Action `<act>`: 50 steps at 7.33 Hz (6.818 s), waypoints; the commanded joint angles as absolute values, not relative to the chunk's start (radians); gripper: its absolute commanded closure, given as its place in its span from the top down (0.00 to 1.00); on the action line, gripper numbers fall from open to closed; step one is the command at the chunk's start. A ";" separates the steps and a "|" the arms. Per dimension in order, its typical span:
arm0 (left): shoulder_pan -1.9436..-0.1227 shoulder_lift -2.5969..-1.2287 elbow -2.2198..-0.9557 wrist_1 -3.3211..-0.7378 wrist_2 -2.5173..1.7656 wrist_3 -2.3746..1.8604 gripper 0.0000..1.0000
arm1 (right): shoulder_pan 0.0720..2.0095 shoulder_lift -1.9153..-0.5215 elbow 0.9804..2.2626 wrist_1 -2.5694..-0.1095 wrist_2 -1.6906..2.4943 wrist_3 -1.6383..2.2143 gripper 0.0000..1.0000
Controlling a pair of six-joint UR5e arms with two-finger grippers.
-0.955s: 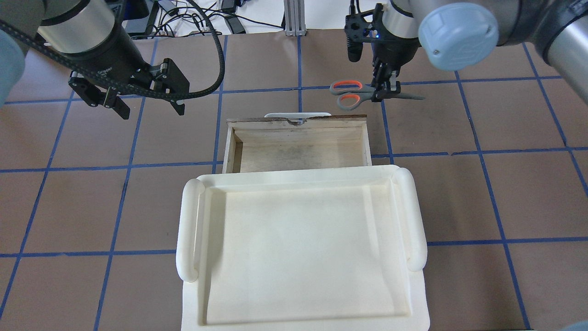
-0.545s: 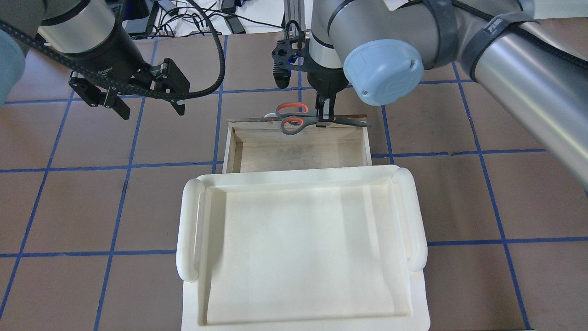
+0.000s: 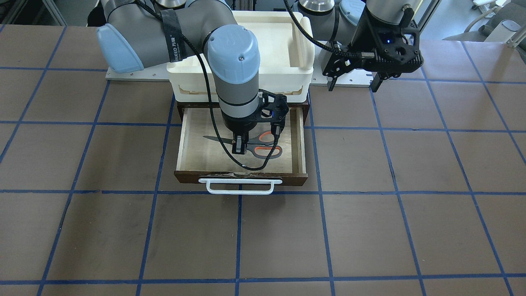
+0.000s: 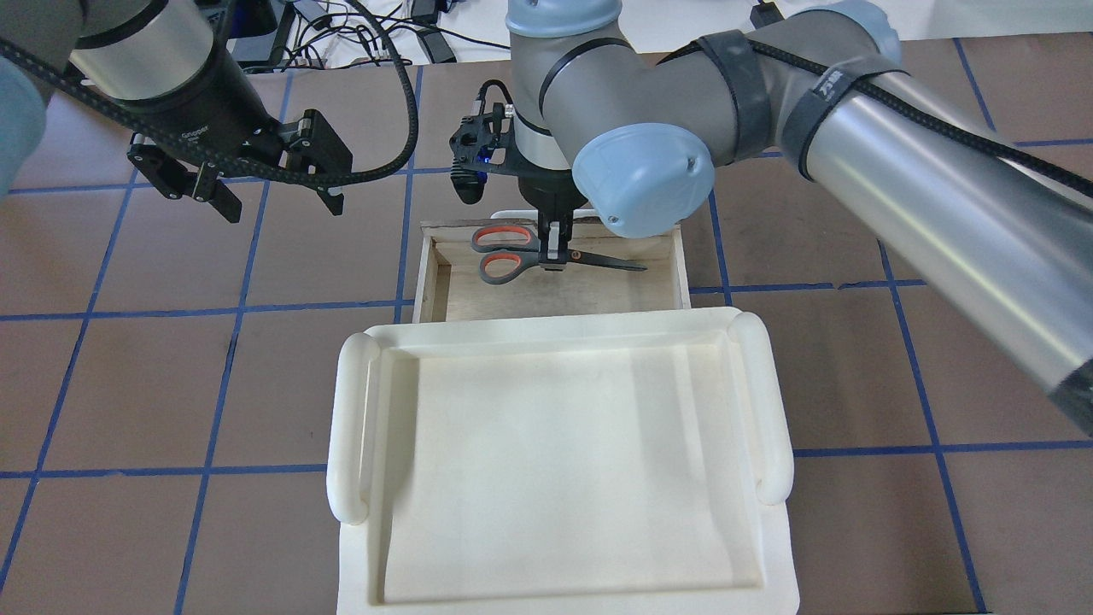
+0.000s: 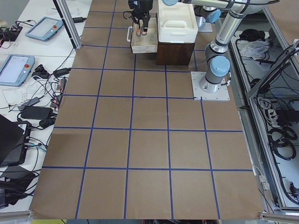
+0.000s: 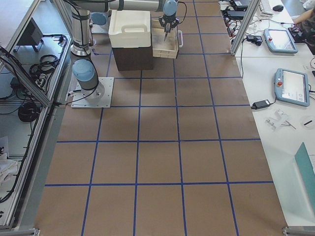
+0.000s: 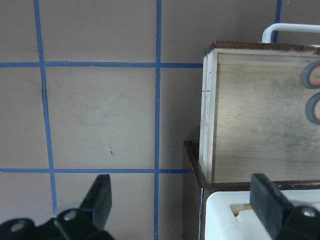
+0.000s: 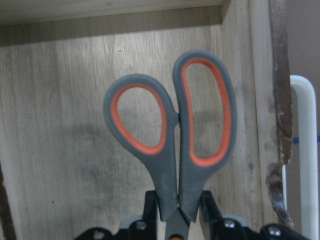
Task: Put scissors in drawer and close it
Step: 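Carry the scissors with the right gripper over the open drawer and lower them, then open the right gripper to release the scissors and raise it, then move the left gripper over the drawer front while the right gripper withdraws, then push the drawer front with the left gripper away from the robot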
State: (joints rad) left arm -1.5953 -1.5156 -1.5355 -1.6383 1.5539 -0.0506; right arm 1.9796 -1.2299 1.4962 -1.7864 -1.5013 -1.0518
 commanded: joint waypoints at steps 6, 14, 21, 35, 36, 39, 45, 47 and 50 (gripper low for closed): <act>-1.572 -1.516 -1.528 -1.637 1.551 0.027 1.00 | 1.971 -1.227 1.533 -1.865 -1.502 -0.971 0.99; -1.734 -1.771 -1.520 -1.266 1.548 -0.259 1.00 | 1.706 -1.462 1.539 -1.707 -1.525 0.066 1.00; -1.887 -2.153 -1.284 -1.155 1.600 -0.428 1.00 | 1.601 -1.503 1.545 -1.695 -1.568 0.046 1.00; -1.962 -2.226 -1.281 -1.292 1.536 -0.431 1.00 | 1.603 -1.517 1.551 -1.694 -1.574 0.061 1.00; -1.967 -2.220 -1.285 -1.314 1.537 -0.431 1.00 | 1.601 -1.517 1.561 -1.694 -1.574 0.061 1.00; -1.977 -2.168 -1.299 -1.399 1.534 -0.431 1.00 | 1.601 -1.519 1.566 -1.695 -1.574 0.058 1.00; -1.982 -2.051 -1.422 -1.488 1.534 -0.434 1.00 | 1.600 -1.519 1.566 -1.695 -1.575 0.057 1.00; -1.985 -2.017 -1.475 -1.514 1.534 -0.434 1.00 | 1.600 -1.519 1.568 -1.695 -1.575 0.057 1.00; -2.003 -1.990 -1.505 -1.535 1.534 -0.445 1.00 | 1.597 -1.519 1.568 -1.700 -1.575 0.058 1.00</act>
